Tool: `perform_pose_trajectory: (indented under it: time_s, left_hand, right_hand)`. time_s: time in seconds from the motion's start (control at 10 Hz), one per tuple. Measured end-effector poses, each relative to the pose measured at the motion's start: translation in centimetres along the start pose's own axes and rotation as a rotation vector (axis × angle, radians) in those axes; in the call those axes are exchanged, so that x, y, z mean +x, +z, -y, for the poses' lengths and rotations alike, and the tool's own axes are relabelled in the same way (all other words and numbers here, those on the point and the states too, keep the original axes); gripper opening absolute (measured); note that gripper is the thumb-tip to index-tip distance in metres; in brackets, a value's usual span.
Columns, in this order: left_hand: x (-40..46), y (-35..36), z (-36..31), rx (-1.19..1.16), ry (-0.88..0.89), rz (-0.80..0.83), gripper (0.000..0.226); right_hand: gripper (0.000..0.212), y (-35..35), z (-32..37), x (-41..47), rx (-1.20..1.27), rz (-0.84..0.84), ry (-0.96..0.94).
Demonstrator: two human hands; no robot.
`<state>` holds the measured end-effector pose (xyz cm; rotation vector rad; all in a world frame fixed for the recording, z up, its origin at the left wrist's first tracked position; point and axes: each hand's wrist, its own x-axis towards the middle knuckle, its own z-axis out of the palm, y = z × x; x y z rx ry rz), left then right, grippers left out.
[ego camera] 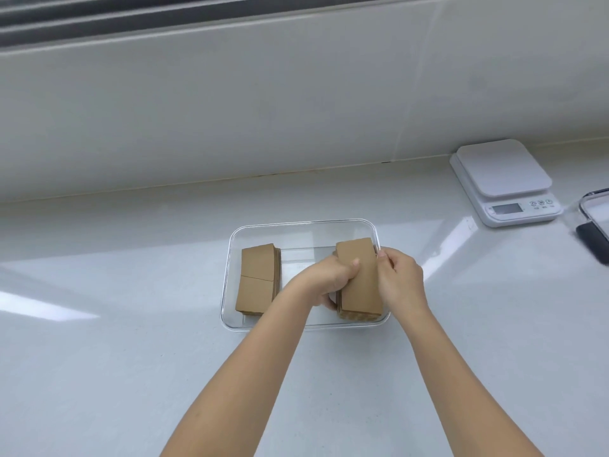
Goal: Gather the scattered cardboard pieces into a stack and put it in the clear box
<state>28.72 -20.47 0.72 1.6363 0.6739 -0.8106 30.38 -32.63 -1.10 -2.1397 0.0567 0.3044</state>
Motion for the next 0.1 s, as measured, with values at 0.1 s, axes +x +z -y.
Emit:
perform_pose_trajectory:
  time_s: [0.1]
  left_hand:
    - [-1.38,-0.40,-0.54,0.072,-0.056,-0.104,0.062]
  right_hand:
    - [0.031,-1.49,1.41,0.06,0.010,0.102,0.054]
